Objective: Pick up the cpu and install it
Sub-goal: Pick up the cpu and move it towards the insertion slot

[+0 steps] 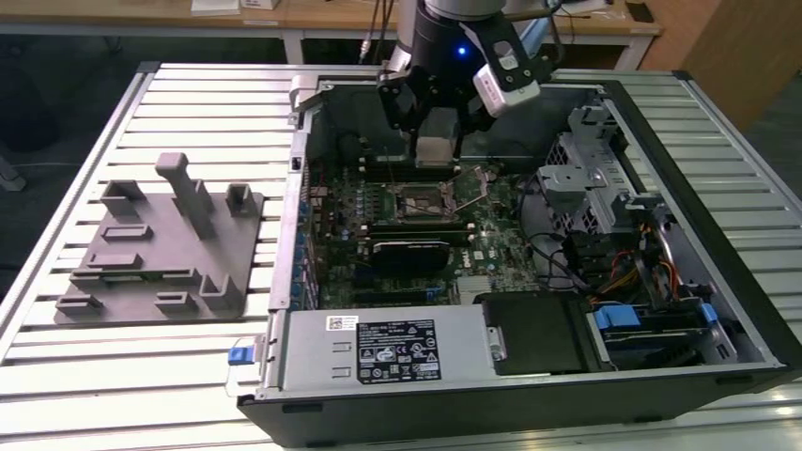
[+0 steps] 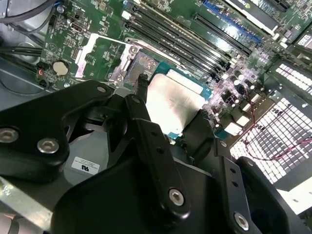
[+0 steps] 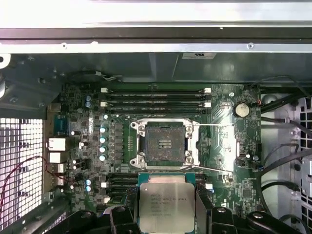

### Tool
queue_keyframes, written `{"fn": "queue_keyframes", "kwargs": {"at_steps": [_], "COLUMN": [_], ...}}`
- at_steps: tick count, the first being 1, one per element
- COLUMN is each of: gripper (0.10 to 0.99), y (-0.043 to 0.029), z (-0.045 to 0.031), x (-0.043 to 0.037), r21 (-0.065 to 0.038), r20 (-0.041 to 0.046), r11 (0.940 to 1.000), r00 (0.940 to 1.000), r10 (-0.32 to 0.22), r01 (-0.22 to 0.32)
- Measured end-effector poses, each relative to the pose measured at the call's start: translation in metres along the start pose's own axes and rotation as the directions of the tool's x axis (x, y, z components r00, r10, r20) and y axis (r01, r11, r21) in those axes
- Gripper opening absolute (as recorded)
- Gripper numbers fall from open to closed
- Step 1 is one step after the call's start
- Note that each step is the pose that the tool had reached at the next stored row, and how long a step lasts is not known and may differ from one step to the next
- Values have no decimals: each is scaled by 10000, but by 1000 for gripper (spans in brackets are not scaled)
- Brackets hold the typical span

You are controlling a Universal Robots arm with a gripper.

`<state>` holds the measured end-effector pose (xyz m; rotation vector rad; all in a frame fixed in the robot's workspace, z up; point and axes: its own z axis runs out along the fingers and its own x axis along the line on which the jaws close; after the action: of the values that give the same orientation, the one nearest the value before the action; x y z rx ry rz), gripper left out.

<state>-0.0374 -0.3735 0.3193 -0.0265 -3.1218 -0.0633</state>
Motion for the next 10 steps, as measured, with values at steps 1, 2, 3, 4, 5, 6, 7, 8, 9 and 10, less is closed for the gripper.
{"fn": "queue_keyframes", "kwargs": {"at_steps": [1, 2, 3, 4, 5, 6, 7, 8, 9, 10], "gripper": [545, 545, 545, 545, 545, 545, 545, 545, 545, 545], "y": [5, 11, 17, 22, 27, 32, 38, 43, 50, 59], "z": [9, 17, 26, 35, 43, 53, 62, 72, 82, 93], "x": [-2, -4, -6, -8, -11, -14, -17, -22, -25, -29], "r21": [0, 0, 0, 0, 1, 1, 2, 3, 3, 3], "r20": [-2, -4, -6, -9, -12, -14, -17, -21, -23, -26], "r11": [10000, 10000, 10000, 10000, 10000, 10000, 10000, 10000, 10000, 10000], "r00": [10000, 10000, 10000, 10000, 10000, 10000, 10000, 10000, 10000, 10000], "r10": [0, 0, 0, 0, 1, 2, 2, 1, 1, 1], "r01": [0, 0, 0, 0, -1, -2, -2, -1, -1, -1]}}
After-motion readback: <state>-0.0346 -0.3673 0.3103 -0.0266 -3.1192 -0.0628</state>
